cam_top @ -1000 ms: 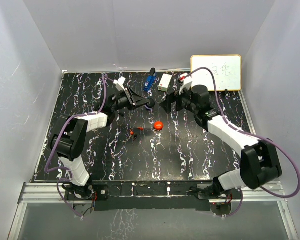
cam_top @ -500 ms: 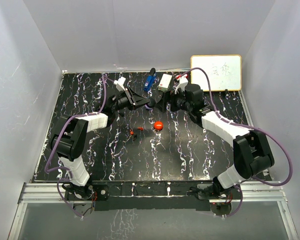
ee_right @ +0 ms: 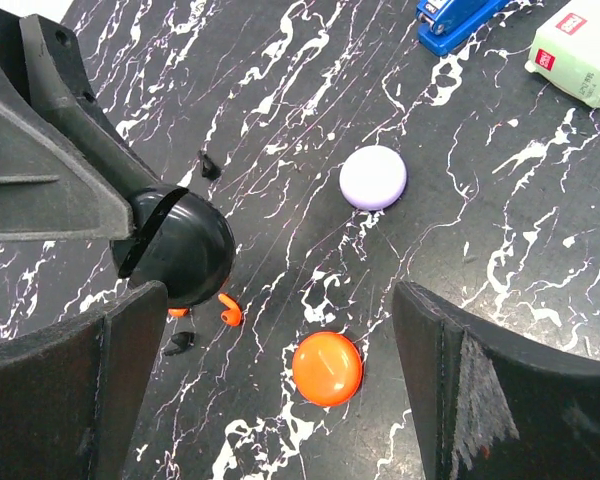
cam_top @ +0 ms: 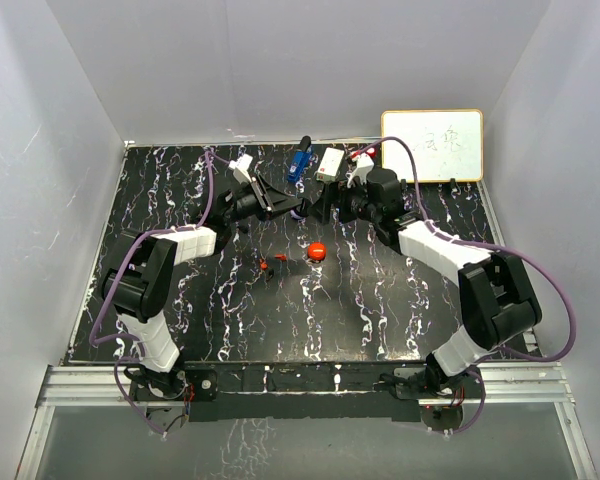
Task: Insert the wireless bluetooth earbuds into the charging case
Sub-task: Open the charging case, then pick up the earbud from the center of the board, then place the earbud in the charging case.
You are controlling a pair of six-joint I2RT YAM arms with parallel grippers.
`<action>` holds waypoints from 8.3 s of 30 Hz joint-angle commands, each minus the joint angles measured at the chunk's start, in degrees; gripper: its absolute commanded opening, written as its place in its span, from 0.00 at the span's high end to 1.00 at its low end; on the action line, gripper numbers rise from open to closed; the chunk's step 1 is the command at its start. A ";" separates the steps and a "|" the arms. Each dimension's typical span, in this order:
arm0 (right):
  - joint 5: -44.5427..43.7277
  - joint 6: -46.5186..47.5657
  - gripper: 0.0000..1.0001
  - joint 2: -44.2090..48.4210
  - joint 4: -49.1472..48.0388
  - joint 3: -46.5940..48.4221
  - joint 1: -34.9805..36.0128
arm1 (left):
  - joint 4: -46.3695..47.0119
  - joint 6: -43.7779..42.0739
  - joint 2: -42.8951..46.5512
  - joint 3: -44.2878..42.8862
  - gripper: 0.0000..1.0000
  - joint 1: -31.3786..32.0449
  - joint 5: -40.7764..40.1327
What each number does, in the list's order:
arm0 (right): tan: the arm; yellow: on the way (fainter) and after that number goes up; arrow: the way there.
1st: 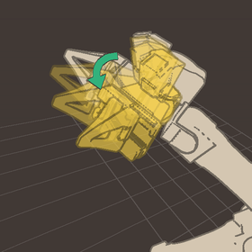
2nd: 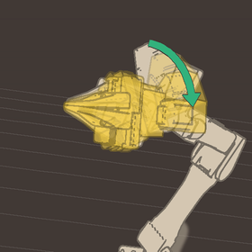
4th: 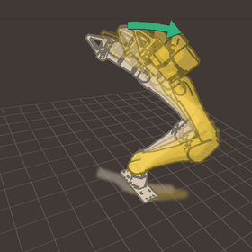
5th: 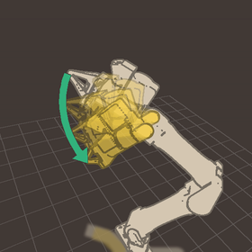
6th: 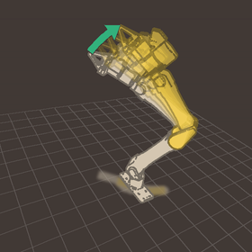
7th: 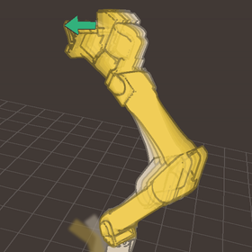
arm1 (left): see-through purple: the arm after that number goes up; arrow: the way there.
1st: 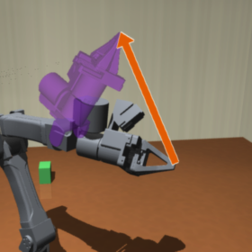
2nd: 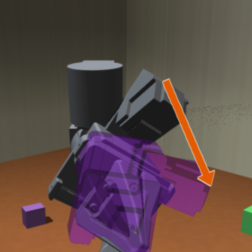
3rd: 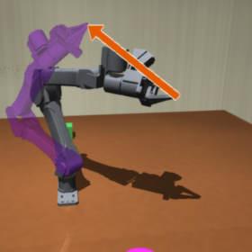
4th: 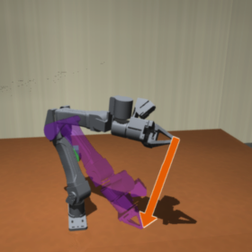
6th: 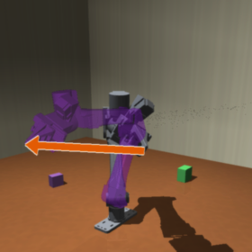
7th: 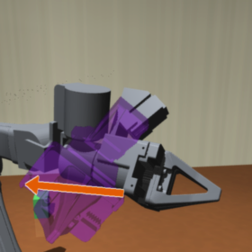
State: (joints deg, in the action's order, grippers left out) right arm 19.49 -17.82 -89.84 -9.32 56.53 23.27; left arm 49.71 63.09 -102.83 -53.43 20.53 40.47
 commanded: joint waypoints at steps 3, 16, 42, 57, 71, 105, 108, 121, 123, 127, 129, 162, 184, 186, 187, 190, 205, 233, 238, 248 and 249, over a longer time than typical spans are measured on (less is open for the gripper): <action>-0.14 -0.49 0.07 -2.00 -4.60 2.74 0.29 | 2.08 0.52 1.39 0.51 1.00 0.38 1.89; -3.66 0.45 0.06 -3.37 -1.85 3.65 0.29 | 1.21 2.05 4.05 1.51 1.00 -0.54 0.73; -12.34 8.57 0.28 -14.97 13.82 16.15 18.39 | -0.60 8.02 15.06 15.66 1.00 -18.73 -1.00; -11.91 8.07 0.44 -15.59 15.33 14.04 22.95 | -0.73 8.80 13.51 14.71 1.00 -18.78 0.65; -11.14 8.42 0.55 -18.80 16.13 15.44 24.06 | -0.72 9.33 13.26 15.15 1.00 -19.64 0.59; -11.43 3.87 0.62 -23.17 14.33 17.13 25.49 | 0.89 9.86 13.10 17.06 1.00 -20.75 1.29; -11.57 3.83 0.63 -23.33 14.54 17.12 25.58 | 0.99 9.86 13.18 17.20 1.00 -20.88 1.40; -12.65 4.58 0.67 -23.87 15.72 17.12 25.95 | 1.11 10.03 12.82 17.19 1.00 -20.92 1.42; -13.08 4.75 0.68 -24.17 15.85 17.15 26.10 | 1.12 10.03 12.79 17.16 1.00 -20.99 1.43; -13.77 4.99 0.71 -24.59 16.33 17.49 26.30 | 1.12 10.03 12.74 17.25 1.00 -21.04 1.39; -14.16 5.10 0.73 -24.68 16.48 17.45 26.34 | 1.17 10.03 12.74 17.21 1.00 -21.06 1.46; -32.59 26.99 0.93 0.95 -12.60 4.26 24.19 | 10.77 23.81 3.99 9.67 1.00 -16.51 7.52; -14.40 43.35 1.00 3.11 -35.30 -5.36 17.38 | -3.99 25.06 0.06 -0.49 1.00 -9.32 10.45; -13.05 45.21 1.00 2.89 -36.03 -5.67 17.42 | -4.83 24.58 0.23 -0.75 1.00 -9.33 10.46; -12.53 46.14 1.00 2.73 -36.07 -5.66 17.40 | -4.94 24.61 0.16 -0.84 1.00 -9.30 10.57; -11.19 48.98 1.00 2.23 -37.14 -6.14 17.42 | -5.02 24.71 0.21 -0.87 1.00 -9.12 10.59; -9.83 54.40 1.00 -1.16 -36.94 -3.97 17.40 | -10.28 23.76 1.01 -3.52 1.00 -8.61 10.25; -11.73 64.36 1.00 -4.23 -37.85 -3.79 17.99 | -12.16 22.58 0.41 -5.24 1.00 -7.88 11.34; -11.75 64.85 1.00 -4.53 -37.96 -3.91 17.98 | -11.92 22.65 0.52 -5.24 1.00 -7.82 11.65; -11.65 66.31 1.00 -5.18 -38.40 -4.10 17.98 | -11.72 22.71 0.58 -5.28 1.00 -7.78 12.00; -11.60 66.40 1.00 -5.21 -38.33 -4.02 17.98 | -11.67 22.72 0.61 -5.28 1.00 -7.78 12.07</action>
State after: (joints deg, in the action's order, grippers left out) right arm 8.51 47.31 -94.30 -43.64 50.24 40.93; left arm 39.59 84.16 -103.81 -56.71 12.51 50.04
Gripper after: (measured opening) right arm 0.173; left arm 0.236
